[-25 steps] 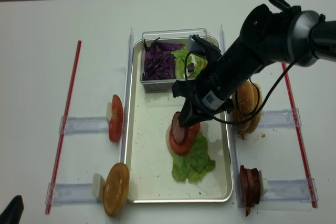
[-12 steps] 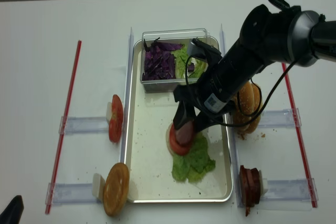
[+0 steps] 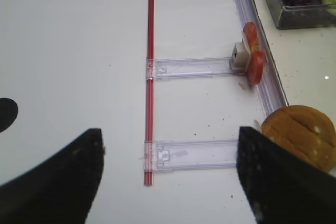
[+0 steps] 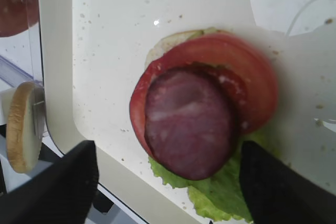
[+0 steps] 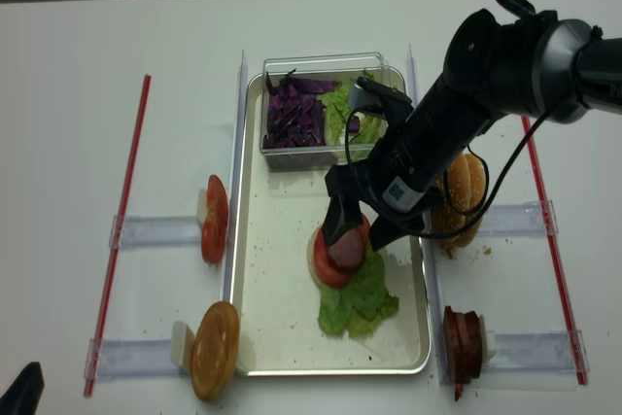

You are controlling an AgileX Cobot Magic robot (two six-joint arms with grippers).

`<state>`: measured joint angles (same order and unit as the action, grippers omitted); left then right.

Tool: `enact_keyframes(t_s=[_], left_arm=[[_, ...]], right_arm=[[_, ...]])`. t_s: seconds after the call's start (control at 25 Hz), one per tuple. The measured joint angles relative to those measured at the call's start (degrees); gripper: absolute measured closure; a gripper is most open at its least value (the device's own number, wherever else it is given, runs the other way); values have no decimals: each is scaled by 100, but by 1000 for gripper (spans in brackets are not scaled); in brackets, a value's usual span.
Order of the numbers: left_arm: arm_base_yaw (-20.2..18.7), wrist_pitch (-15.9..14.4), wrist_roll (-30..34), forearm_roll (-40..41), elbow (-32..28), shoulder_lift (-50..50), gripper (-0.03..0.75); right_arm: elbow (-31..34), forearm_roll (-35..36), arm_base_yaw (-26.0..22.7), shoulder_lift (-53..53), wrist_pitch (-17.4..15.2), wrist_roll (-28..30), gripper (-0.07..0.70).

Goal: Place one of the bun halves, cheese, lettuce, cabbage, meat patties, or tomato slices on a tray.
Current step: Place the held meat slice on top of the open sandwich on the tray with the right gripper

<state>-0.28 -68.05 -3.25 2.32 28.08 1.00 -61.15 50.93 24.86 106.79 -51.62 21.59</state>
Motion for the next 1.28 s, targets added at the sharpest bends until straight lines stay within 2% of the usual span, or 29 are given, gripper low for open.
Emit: enact_keyframes(t_s=[0.32, 0.8, 1.28], left_arm=[[0, 0, 0, 0, 0, 0, 225], [0, 0, 0, 0, 0, 0, 225], [0, 0, 0, 0, 0, 0, 225]], right_arm=[[0, 0, 0, -188, 0, -10, 55], [0, 0, 0, -1170, -52, -238, 55], [0, -235, 0, -2111, -261, -553, 59]])
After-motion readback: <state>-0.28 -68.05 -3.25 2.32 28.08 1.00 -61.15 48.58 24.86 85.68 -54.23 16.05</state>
